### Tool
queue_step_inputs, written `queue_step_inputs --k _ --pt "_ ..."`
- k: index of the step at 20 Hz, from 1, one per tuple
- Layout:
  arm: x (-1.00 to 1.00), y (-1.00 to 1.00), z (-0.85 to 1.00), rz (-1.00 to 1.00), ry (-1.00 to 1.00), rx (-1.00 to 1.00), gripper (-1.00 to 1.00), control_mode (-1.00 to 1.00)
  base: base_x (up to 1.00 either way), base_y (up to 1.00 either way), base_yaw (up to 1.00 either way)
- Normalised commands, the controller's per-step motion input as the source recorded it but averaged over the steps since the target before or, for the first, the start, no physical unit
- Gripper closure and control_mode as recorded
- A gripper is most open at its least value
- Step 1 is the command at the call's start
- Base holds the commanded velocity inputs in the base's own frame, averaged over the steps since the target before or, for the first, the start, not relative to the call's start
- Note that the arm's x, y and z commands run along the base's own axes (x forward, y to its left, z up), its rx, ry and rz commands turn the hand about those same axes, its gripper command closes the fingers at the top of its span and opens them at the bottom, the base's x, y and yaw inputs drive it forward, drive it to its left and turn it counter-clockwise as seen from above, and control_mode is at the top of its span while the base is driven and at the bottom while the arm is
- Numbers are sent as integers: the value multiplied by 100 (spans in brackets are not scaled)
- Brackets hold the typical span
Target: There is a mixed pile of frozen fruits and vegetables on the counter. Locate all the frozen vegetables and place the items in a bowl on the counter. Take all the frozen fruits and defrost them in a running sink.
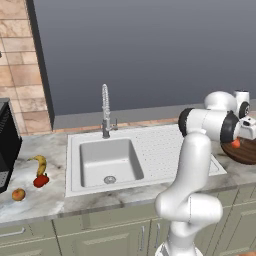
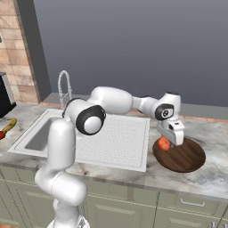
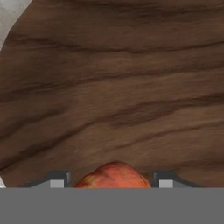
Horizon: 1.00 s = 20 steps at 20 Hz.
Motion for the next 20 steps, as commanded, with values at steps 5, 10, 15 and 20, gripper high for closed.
queue_step_inputs --k 5,10,15,20 --pt "0 -6 -17 -2 0 0 100 -100 0 0 0" --pt "0 -5 -16 -2 0 0 100 -100 0 0 0" --pt "0 -4 -16 -2 0 0 100 -100 0 0 0" --pt "0 -5 -14 -2 0 0 100 -100 0 0 0"
